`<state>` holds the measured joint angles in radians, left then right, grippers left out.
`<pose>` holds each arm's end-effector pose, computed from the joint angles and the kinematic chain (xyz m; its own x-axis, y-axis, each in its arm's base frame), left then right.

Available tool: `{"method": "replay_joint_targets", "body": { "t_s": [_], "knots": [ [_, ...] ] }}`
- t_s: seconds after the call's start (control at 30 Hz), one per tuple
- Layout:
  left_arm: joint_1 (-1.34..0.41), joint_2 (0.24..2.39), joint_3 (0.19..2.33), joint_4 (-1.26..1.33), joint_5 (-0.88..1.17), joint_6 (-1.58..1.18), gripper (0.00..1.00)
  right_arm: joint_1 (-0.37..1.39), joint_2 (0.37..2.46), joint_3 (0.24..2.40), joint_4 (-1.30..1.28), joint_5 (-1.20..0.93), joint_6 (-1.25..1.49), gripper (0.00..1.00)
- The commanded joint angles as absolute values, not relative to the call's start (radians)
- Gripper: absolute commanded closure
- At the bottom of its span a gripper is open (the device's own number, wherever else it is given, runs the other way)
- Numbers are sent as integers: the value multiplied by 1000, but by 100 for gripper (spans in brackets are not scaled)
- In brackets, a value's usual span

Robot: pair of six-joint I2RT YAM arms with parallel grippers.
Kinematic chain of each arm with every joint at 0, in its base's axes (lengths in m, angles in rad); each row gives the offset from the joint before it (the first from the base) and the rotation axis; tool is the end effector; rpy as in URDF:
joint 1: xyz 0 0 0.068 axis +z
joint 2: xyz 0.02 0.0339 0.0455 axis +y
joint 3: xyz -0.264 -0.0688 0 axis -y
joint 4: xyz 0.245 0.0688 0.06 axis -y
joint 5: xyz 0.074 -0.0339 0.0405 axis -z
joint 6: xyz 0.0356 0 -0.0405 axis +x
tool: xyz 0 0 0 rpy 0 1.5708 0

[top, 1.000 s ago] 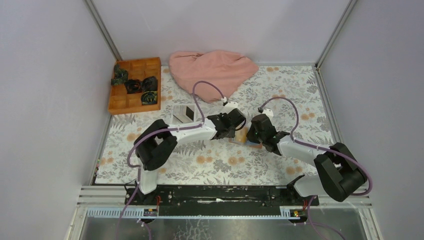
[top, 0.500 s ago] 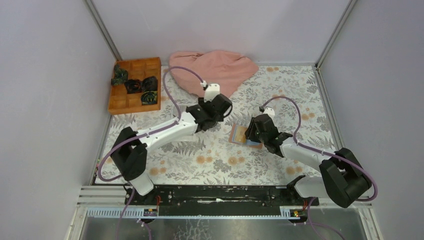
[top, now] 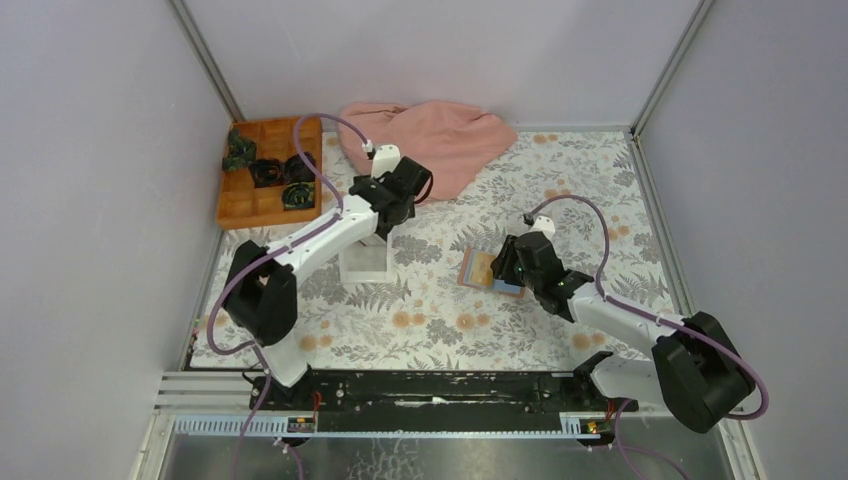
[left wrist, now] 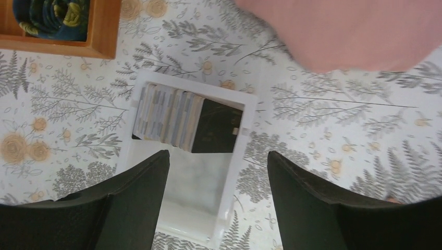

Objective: Put the credit cards into the card holder
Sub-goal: Pick up the credit card from the storage box.

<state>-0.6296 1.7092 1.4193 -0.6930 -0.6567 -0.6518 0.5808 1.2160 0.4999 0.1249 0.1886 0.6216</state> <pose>0.3078 -0.1974 0.2774 -0.6516 -0.1198 -0.7491 -0.2548 0.9646 0.0674 0.2068 0.1277 0.1848 -0.6169 0.2793 -0.7358 -0.0610 0.9151 0.3985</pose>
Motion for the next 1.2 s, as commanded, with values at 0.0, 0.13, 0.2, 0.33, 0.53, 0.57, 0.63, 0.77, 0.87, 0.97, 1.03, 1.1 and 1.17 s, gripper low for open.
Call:
{"method": "replay_joint_targets", "body": {
  "t_s": [0.0, 0.13, 0.2, 0.33, 0.53, 0.57, 0.63, 0.77, 0.87, 0.97, 1.03, 1.1, 1.17],
  "knots": [
    [-587, 1763, 1420, -748, -699, -637, 23, 591, 1170, 491, 164, 181, 603, 55],
    [-556, 1784, 1392, -737, -682, -640, 23, 591, 1159, 483, 169, 178, 601, 55],
    [-547, 1794, 1388, -729, -677, -634, 23, 591, 1156, 479, 172, 175, 600, 55],
    [-533, 1808, 1387, -711, -664, -620, 23, 591, 1155, 476, 175, 174, 600, 55],
    [-516, 1830, 1373, -695, -636, -617, 23, 591, 1150, 469, 175, 177, 601, 55],
    [-514, 1833, 1370, -689, -627, -617, 23, 591, 1150, 470, 174, 177, 600, 55],
    [-509, 1838, 1367, -680, -612, -615, 22, 591, 1149, 471, 173, 180, 597, 55],
    [-503, 1848, 1367, -678, -606, -611, 22, 591, 1143, 469, 167, 188, 593, 55],
    [-496, 1852, 1362, -675, -607, -608, 22, 591, 1141, 469, 166, 193, 591, 55],
    [-494, 1854, 1353, -676, -621, -602, 23, 591, 1141, 468, 167, 196, 590, 55],
    [-491, 1854, 1345, -676, -632, -598, 23, 591, 1140, 468, 168, 198, 589, 55],
    [-487, 1853, 1339, -677, -636, -595, 24, 591, 1138, 468, 168, 201, 589, 55],
    [-486, 1853, 1331, -676, -639, -595, 24, 591, 1138, 468, 166, 202, 587, 55]
  ]
}}
